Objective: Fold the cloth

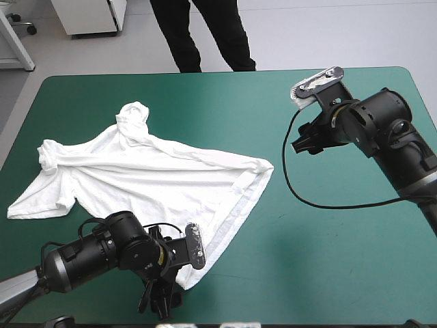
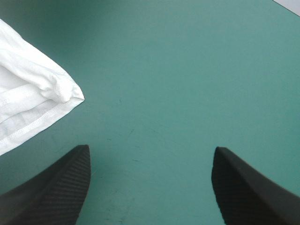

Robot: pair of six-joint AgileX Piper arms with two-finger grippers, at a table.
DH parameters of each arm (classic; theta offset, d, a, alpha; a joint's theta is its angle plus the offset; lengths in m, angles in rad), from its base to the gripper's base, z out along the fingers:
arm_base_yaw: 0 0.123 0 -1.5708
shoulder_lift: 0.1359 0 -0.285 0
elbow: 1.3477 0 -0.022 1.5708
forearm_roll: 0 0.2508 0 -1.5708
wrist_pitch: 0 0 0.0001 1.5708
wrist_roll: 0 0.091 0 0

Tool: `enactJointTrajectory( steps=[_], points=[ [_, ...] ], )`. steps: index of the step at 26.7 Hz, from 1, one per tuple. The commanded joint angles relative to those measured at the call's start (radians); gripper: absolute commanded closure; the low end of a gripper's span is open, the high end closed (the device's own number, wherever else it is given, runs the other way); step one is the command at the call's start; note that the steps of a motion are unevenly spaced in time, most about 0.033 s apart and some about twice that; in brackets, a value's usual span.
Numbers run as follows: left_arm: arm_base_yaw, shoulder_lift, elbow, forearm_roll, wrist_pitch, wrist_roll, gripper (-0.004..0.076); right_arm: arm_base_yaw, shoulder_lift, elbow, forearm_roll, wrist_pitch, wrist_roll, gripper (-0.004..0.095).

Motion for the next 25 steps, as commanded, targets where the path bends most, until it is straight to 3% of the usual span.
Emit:
enactJointTrajectory(
  steps=[1,9,13,20,23,25],
  points=[
    [-0.008,-0.027,0.044,-0.017,-0.105,0.011,0.013,0.002,-0.004,-0.027,-0.024,-0.046,-0.012,0.0237],
    [-0.006,-0.001,0.161,-0.047,-0.274,0.047,0.019,0.002,0.049,-0.027,-0.014,-0.108,-0.111,0.0237],
    [-0.006,0.05,0.166,-0.049,-0.306,0.047,0.0256,0.002,0.079,-0.027,0.043,-0.137,-0.2,0.0237],
    [-0.006,0.128,0.166,-0.076,-0.37,0.038,0.0535,0.002,0.18,-0.027,0.188,-0.139,-0.305,0.0237],
    [-0.006,0.154,0.166,-0.117,-0.366,0.047,0.0734,0.004,0.269,-0.027,0.223,-0.14,-0.346,0.0237],
    [-0.006,0.158,0.166,-0.132,-0.348,0.047,0.0731,0.004,0.327,-0.027,0.24,-0.139,-0.368,0.0237]
  ],
)
